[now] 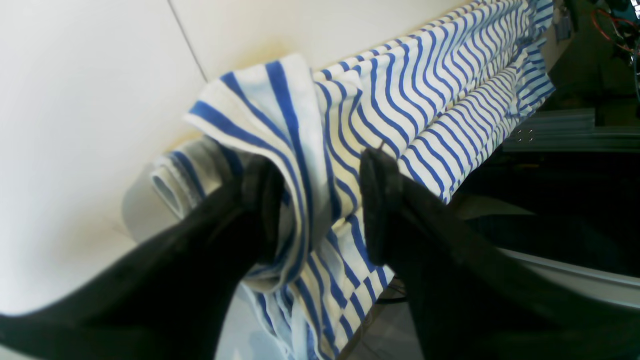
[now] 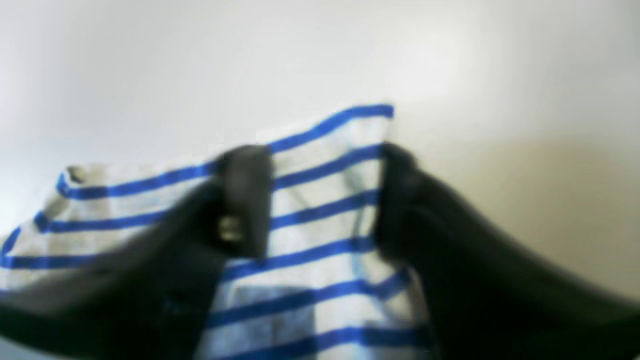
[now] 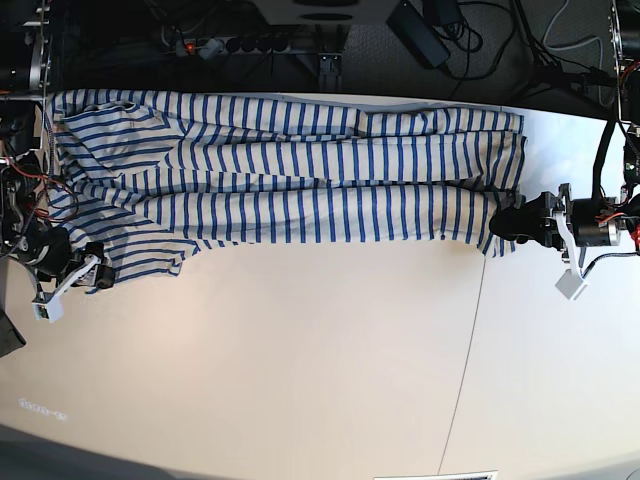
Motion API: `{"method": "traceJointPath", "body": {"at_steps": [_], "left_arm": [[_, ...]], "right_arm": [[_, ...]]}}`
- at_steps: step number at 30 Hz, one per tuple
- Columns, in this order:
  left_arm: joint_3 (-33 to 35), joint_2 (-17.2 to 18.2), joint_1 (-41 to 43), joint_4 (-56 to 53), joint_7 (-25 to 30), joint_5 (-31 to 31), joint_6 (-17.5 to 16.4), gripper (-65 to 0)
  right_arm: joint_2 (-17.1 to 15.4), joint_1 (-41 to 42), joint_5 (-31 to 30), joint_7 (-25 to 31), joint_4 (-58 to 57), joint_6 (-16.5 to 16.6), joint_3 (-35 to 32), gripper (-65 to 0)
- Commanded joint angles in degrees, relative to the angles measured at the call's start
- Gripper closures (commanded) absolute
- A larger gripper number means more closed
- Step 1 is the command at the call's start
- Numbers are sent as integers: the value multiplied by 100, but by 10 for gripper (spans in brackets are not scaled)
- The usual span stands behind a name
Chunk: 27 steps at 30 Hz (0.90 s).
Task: Fold the T-shirt properly
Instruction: 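Release and regrasp the folded shirt end with the right gripper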
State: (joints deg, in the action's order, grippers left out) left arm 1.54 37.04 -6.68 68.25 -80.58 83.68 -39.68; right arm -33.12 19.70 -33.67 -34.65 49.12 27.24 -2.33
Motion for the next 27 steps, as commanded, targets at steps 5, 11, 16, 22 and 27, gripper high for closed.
{"method": "traceJointPath", "body": {"at_steps": [5,11,16,22,27], "left_arm": [[-48,122,-109,76,58,132,-32,-284],[-48,127,-109,76,58,132,-32,-280],[-48,310,-90,127,58,132,-32,-274],[-48,699,-59,527,58,132,-32,-274],[-48,938,181,966,58,132,-32,-274]], "right_arm": [[-26,-20,70,-501,0,420,-44,0],[-151,-125,44,-531,741,424,-44,0],[-597,-765,-254,-828,2393,422,74,0],[-990,-1825,-350,-955,3834,415,793,0],[-1003,-2577,-691,-1180,4406,422,1578,0]]}}
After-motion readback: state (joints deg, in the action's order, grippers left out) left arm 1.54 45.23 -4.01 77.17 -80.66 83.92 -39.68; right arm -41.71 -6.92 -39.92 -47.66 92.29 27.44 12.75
